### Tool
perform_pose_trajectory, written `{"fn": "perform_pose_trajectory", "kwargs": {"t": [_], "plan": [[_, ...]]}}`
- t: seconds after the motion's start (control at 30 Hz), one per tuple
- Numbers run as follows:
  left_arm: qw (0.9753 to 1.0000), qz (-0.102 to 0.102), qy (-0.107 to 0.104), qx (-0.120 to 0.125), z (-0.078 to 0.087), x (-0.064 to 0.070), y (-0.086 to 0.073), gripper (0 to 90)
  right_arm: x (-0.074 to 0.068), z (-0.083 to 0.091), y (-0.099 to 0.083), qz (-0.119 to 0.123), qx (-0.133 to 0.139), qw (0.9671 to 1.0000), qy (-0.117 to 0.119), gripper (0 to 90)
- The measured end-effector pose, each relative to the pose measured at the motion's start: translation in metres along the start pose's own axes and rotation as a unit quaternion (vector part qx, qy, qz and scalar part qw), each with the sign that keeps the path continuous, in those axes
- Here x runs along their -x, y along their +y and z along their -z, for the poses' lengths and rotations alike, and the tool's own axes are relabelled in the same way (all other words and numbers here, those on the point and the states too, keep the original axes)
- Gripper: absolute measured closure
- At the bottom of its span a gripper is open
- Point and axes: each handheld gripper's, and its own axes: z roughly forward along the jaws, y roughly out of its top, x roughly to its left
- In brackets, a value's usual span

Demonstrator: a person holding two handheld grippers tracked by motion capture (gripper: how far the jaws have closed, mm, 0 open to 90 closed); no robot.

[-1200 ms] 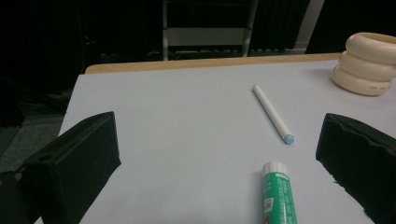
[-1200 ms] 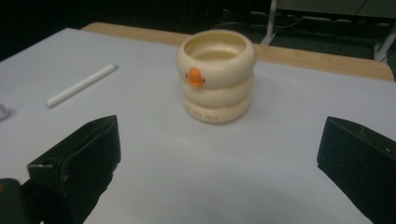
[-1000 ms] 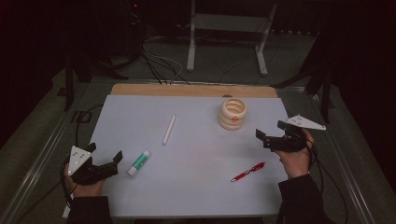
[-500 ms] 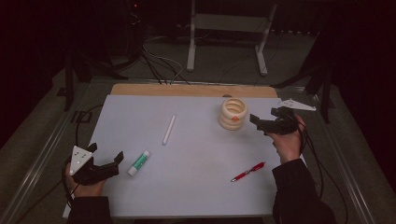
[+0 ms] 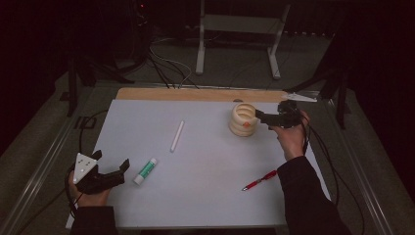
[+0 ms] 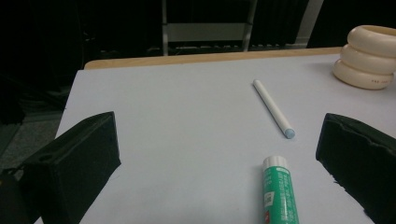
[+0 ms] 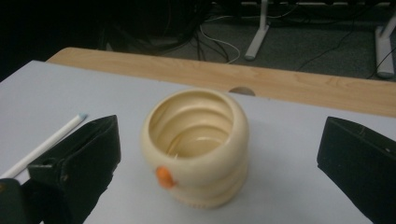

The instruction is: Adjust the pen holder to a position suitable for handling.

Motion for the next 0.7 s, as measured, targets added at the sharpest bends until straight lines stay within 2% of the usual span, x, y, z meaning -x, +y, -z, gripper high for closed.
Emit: {"fn": "perform_pose_trajectory", "kwargs": {"t": [0.1, 0.27, 0.5, 0.7], "plan": [[1.0000, 0.000, 0.000, -0.001, 0.000, 0.000, 0.000, 0.0, 0.001, -0.009, 0.004, -0.005, -0.007, 1.0000, -0.004, 0.0], [1.0000, 0.001, -0.001, -0.001, 0.000, -0.001, 0.000, 0.0, -0.002, -0.021, 0.010, 0.012, -0.010, 0.9998, -0.014, 0.0], [1.0000, 0.001, -0.003, -0.002, -0.001, 0.000, -0.001, 0.0, 0.002, -0.044, 0.013, 0.008, -0.024, 0.9994, -0.026, 0.0], [1.0000, 0.000, -0.004, -0.004, -0.001, 0.000, -0.001, 0.0, 0.004, -0.064, 0.009, -0.005, -0.055, 0.9980, -0.033, 0.0]]}}
